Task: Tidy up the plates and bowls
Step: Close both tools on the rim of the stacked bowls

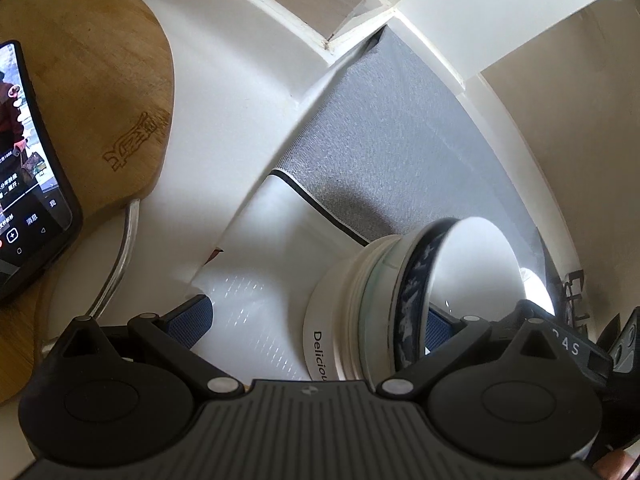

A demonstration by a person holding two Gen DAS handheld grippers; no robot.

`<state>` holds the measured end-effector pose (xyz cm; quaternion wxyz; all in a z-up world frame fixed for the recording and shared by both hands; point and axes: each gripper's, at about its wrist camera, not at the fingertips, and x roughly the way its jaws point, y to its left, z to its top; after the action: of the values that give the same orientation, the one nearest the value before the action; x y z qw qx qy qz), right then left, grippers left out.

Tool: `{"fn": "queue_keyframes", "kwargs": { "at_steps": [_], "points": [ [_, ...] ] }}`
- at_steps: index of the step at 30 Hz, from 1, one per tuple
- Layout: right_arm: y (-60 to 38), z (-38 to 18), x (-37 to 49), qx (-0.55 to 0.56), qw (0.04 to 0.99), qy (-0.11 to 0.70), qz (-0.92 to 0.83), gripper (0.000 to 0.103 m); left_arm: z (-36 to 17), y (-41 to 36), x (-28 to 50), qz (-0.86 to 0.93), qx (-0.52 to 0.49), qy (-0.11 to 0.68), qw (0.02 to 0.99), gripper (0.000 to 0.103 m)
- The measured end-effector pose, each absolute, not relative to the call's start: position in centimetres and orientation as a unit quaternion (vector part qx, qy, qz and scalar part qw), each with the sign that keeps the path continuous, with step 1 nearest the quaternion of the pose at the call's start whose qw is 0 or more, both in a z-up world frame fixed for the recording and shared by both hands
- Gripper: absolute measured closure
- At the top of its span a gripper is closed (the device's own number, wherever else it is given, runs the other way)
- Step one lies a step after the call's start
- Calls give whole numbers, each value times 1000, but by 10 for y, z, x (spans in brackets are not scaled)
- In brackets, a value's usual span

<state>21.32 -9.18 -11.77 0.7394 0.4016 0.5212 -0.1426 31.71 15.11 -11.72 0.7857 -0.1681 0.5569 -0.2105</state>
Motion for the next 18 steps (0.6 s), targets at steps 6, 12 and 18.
{"fn": "queue_keyframes", "kwargs": {
  "at_steps": [6,12,18],
  "points": [
    [-86,-118,223,401,745,516,-134,0,-117,156,319,-211,-179,558,783,0],
    [-92,-119,221,408,749,511,-111,0,-116,158,318,-224,-179,558,778,0],
    [-106,-124,204,442,744,496,-72,0,-116,153,314,-228,-165,555,783,0]
  ]
}}
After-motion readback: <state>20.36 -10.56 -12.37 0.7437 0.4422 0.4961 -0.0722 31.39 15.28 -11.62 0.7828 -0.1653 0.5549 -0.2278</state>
